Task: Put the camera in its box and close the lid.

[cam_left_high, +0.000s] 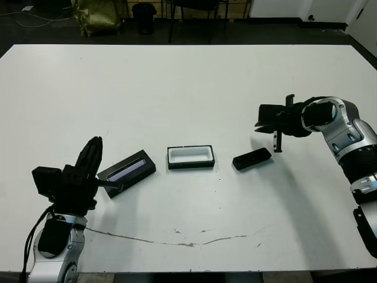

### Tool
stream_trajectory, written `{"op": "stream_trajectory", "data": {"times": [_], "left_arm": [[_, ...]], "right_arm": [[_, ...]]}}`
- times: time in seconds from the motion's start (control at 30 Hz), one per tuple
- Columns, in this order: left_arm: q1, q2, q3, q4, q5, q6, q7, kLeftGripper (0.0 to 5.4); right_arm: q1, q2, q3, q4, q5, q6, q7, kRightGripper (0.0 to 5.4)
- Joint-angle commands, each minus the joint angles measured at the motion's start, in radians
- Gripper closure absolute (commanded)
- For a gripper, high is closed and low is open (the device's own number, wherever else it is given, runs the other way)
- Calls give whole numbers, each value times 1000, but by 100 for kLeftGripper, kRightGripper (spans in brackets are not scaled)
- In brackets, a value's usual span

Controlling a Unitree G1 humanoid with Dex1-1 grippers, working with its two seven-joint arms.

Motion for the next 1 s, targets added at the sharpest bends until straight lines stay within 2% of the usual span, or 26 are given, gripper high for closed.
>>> {"op": "stream_trajectory", "data": {"times": [0.03, 0.17, 0.43, 0.7, 0.77, 1.0], "left_arm": [[13, 0, 2, 5, 6, 12, 7, 540], [14, 3, 2, 4, 9, 7, 5, 540], [10, 4, 4, 19, 8, -11, -3, 540], [13, 2, 2, 12, 5, 1, 2, 540], [13, 1, 4, 13, -3, 2, -2, 540], [15, 4, 4, 12, 5, -7, 0, 540]], "right_arm": [[35, 9, 12, 17, -4, -27, 2, 539], [54, 5, 17, 5, -15, -21, -4, 539], [89, -8, 27, -84, -32, 48, 29, 539], [121, -33, 28, -135, -20, 0, 47, 539], [127, -37, 33, -165, -33, 38, 54, 539], [157, -53, 25, -226, -19, 91, 96, 539]]}}
